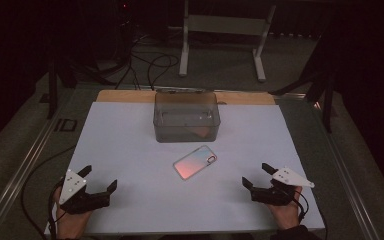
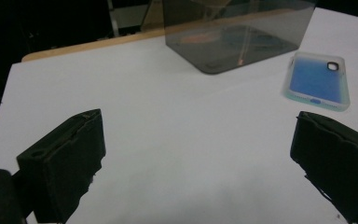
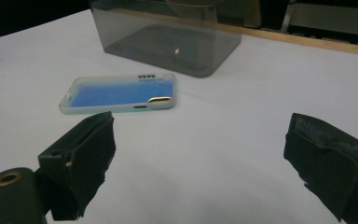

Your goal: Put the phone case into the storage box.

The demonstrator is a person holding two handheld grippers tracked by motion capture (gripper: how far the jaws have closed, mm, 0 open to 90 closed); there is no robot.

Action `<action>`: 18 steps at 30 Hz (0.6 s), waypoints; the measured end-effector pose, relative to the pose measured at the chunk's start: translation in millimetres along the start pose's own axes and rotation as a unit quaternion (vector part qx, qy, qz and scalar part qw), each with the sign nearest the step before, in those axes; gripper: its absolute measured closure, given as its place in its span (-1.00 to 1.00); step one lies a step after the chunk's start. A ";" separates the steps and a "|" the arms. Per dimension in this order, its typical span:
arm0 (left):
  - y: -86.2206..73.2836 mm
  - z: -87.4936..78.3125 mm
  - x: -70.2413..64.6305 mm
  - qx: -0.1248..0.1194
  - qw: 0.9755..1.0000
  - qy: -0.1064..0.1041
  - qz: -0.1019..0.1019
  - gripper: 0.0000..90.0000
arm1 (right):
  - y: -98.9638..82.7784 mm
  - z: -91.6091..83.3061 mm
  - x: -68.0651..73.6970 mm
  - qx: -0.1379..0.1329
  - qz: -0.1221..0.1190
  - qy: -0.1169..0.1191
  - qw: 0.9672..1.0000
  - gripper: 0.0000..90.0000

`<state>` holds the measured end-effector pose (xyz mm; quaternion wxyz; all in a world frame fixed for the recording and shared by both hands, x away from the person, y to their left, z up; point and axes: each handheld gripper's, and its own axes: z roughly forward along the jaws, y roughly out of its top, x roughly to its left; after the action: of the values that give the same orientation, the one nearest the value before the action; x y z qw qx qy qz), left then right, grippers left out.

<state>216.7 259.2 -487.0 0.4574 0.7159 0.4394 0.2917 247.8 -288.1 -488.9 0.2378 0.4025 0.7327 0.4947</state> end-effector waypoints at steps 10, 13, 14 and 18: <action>3.6 0.9 -3.0 -0.004 1.000 0.020 0.008 -0.98 | -0.5 2.1 0.0 0.005 -0.002 0.001 1.000 -0.80; 8.3 0.0 -4.4 -0.013 1.000 0.023 0.008 -0.99 | -0.9 2.9 0.2 0.006 -0.002 0.001 1.000 -0.80; 10.1 0.3 -4.7 -0.013 1.000 0.020 0.007 -0.99 | -0.9 2.8 0.3 0.006 -0.002 0.002 1.000 -0.80; 14.8 4.4 -8.6 -0.015 1.000 0.007 0.006 -0.99 | -1.1 2.8 -0.4 0.007 -0.002 0.002 1.000 -0.80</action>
<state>221.9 246.9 -475.5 0.4630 0.7094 0.4341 0.3064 249.7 -287.1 -491.0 0.2350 0.4013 0.7373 0.4900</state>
